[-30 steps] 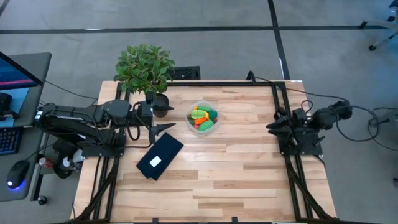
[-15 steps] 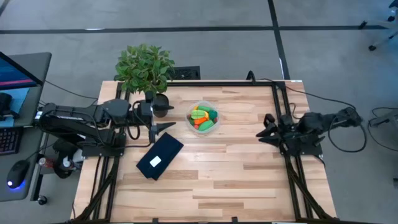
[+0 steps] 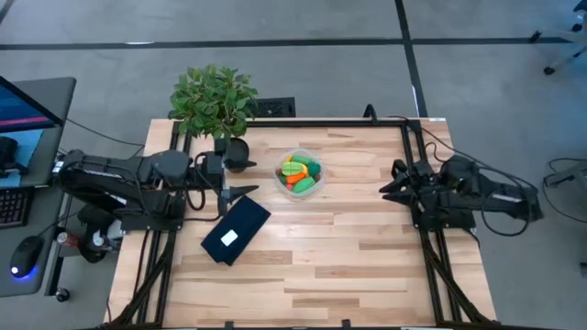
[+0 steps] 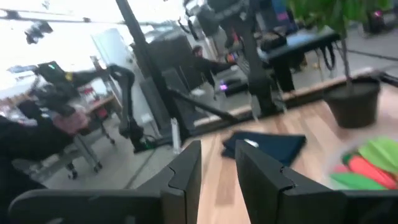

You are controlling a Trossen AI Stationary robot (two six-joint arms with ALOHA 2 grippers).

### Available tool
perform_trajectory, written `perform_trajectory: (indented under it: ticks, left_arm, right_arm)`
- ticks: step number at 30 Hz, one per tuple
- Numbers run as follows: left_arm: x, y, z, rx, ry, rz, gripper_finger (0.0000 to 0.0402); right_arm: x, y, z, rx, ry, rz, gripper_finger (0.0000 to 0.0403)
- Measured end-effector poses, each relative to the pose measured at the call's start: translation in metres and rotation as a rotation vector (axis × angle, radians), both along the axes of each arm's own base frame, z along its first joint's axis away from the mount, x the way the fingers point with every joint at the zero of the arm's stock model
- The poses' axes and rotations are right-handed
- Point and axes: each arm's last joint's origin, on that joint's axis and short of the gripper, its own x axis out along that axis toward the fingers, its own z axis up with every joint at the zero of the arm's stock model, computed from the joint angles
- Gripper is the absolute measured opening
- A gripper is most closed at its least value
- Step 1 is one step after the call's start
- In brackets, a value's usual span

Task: Pick and placing Produce into tupperware
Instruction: Return to Home Position

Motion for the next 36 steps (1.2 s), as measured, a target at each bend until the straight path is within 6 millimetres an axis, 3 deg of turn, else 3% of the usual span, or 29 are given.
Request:
perform_trajectory:
  ticks: [9,15,22,30,36]
  left_arm:
    - [-0.003,-0.008,-0.003,-0.005,0.028,0.077,0.0279]
    - [-0.003,-0.009,-0.004,0.0,0.029,0.117,0.0279]
    - [-0.003,-0.01,-0.004,-0.016,0.025,0.118,0.0279]
    - [-0.004,-0.015,-0.004,-0.02,0.025,0.093,0.0279]
    - [-0.005,-0.019,-0.004,-0.019,0.029,0.073,0.0279]
  right_arm:
    - [-0.018,-0.004,-0.001,-0.084,-0.072,-0.177,0.0093]
    - [-0.01,-0.004,-0.013,-0.058,-0.031,-0.165,0.0093]
    - [0.002,-0.002,-0.035,-0.041,-0.133,-0.151,0.0093]
    - [0.004,0.001,-0.037,-0.042,-0.146,-0.17,0.0093]
    - [0.01,0.004,-0.054,-0.035,-0.142,-0.179,0.0093]
